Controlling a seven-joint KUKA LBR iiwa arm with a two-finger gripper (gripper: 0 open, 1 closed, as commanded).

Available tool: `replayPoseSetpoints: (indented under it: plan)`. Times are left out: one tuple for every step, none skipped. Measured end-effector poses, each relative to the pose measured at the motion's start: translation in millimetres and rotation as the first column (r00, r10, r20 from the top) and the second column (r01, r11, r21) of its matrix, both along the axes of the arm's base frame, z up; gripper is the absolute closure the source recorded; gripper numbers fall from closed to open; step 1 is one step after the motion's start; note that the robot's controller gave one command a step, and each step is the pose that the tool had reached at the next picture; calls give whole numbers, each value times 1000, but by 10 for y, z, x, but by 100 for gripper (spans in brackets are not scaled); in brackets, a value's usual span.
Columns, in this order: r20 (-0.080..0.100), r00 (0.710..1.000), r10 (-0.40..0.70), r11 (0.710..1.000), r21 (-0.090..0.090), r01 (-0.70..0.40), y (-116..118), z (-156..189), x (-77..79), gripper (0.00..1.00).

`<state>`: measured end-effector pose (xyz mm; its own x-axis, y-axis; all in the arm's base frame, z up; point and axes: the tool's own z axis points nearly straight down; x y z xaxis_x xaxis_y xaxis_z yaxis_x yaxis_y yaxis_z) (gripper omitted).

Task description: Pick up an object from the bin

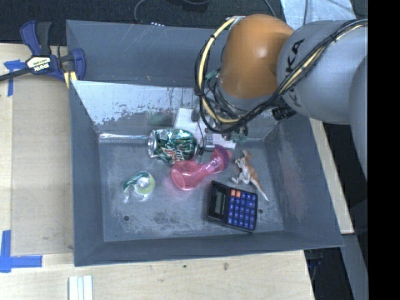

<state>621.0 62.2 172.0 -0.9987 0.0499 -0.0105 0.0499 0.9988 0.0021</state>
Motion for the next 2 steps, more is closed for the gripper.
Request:
replayPoseSetpoints:
  plan:
    - [-2, 1000, -16, 1000, -1, 16, -9, -535, 11, 0]
    - [2, 998, -66, 998, 0, 66, 88, -859, -4, 0]
